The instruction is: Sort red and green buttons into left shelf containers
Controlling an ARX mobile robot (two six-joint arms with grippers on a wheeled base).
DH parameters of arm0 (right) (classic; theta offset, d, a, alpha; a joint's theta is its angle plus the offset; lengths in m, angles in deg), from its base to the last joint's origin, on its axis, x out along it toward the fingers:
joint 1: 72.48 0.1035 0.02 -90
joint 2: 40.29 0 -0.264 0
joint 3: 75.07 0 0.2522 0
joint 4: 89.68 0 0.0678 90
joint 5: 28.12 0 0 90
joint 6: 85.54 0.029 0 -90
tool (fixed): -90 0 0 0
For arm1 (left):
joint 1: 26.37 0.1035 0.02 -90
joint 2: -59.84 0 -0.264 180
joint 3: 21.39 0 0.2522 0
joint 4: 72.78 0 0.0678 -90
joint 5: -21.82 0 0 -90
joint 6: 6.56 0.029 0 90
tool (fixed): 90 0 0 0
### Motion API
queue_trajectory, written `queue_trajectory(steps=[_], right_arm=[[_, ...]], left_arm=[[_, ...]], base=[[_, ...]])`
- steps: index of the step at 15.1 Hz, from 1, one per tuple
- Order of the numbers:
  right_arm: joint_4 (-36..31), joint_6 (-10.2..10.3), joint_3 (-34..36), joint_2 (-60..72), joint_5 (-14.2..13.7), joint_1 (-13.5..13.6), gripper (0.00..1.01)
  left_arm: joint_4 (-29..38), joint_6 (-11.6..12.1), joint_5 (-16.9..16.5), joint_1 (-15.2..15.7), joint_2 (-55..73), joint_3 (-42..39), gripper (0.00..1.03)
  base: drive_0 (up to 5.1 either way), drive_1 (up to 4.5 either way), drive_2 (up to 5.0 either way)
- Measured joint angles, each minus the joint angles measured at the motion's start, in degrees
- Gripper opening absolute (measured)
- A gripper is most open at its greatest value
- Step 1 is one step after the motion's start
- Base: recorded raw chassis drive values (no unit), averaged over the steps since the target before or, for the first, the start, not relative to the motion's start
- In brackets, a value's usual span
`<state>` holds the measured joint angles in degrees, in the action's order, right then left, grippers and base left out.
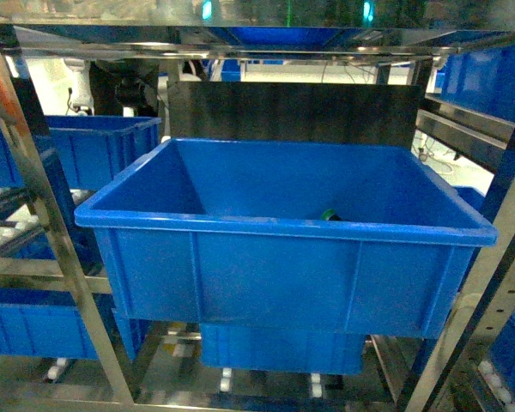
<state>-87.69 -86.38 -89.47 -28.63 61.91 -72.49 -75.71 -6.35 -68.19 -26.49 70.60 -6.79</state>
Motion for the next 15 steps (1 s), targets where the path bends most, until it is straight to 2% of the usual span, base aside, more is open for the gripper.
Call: queue_trajectory(steps=[1,2,3,4,9,10,12,13,15], right_arm=[[1.0,0.0,0.0,-1.0,0.0,0.0,0.02],[2.0,0.0,0.0,-1.9,0.0,0.0,0.02],[9.9,0.0,0.0,-7.0,0.0,0.0,0.02],[11.4,0.0,0.0,-11.5,0.1,0.0,0.02],[12.0,0.0,0.0,-11.4,0.0,0.0,0.02],[12.0,0.0,0.0,-11.4,0.0,0.0,0.07],[12.0,0.0,0.0,-11.4,0.0,0.0,0.32],[12.0,0.0,0.0,-11.4,0.0,0.0,0.38],[12.0,0.0,0.0,-11.4,0.0,0.0,0.58]], left_arm=[[-0.8,0.0,0.0,0.0,-0.9,0.0,0.02],[-7.6,0.0,0.1,0.0,-5.3,0.0,0.02],[-11.1,0.0,0.0,0.0,-10.1,0.0,0.02],[-10.8,0.0,0.2,0.0,-10.2,0.0,0.02],[-11.1,0.0,0.0,0.1,-10.2,0.0,0.02],[-11.1,-0.1,0.0,0.1,-10.2,0.0,0.14],[-11.1,-0.1,0.0,0.1,-10.2,0.0,0.39],[-11.1,-0.1,0.0,0.1,-10.2,0.0,0.45],[-11.1,-0.1,0.0,0.1,-10.2,0.0,0.65]], base=[[0.0,0.0,0.0],[0.0,0.0,0.0],[0.0,0.0,0.0],[0.0,0.0,0.0],[0.0,0.0,0.0],[0.0,0.0,0.0],[0.0,0.0,0.0],[0.0,0.0,0.0],[0.0,0.0,0.0]])
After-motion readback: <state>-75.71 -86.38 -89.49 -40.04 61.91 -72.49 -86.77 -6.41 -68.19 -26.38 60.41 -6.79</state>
